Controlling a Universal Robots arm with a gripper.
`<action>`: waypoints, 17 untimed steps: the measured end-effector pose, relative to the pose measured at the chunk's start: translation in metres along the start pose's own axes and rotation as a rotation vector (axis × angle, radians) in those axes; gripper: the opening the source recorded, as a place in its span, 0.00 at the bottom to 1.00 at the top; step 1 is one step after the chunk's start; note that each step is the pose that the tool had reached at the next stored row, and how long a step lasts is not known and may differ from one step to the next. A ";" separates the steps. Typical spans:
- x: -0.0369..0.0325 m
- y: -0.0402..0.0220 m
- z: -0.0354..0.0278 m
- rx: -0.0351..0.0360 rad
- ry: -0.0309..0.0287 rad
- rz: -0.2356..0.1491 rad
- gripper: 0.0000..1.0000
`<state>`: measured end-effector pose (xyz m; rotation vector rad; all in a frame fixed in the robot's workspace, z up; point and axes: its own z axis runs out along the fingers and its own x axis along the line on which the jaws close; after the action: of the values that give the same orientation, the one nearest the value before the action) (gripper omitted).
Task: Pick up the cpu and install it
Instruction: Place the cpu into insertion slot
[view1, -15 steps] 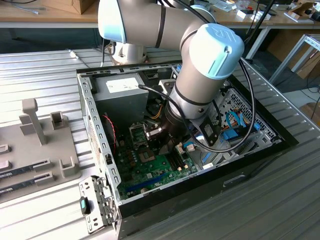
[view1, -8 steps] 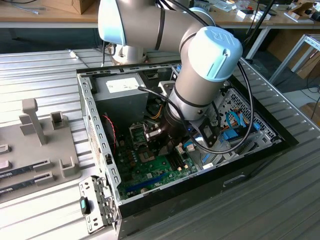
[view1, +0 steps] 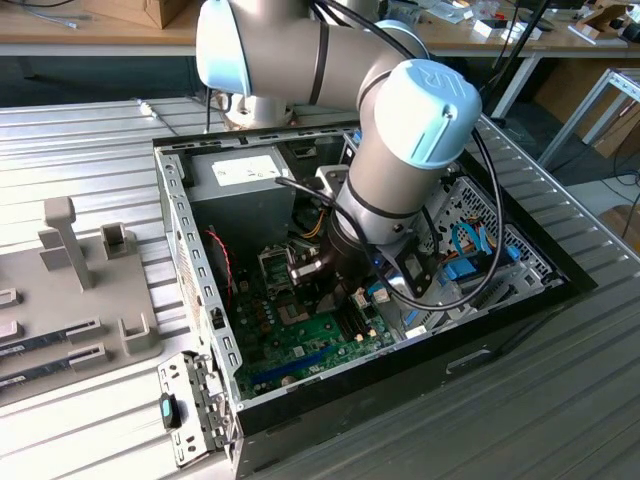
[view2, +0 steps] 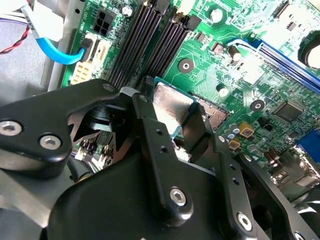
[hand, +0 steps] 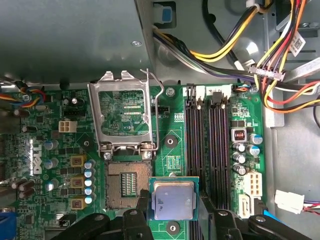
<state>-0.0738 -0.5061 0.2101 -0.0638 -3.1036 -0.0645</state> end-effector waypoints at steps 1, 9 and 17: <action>0.0000 0.0000 0.0005 0.0000 0.0000 0.000 0.47; -0.0002 -0.0003 0.0067 0.0004 0.0002 0.000 0.47; -0.0004 -0.0005 0.0109 0.0001 0.0001 0.000 0.47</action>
<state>-0.0738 -0.5061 0.1992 -0.0639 -3.1035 -0.0644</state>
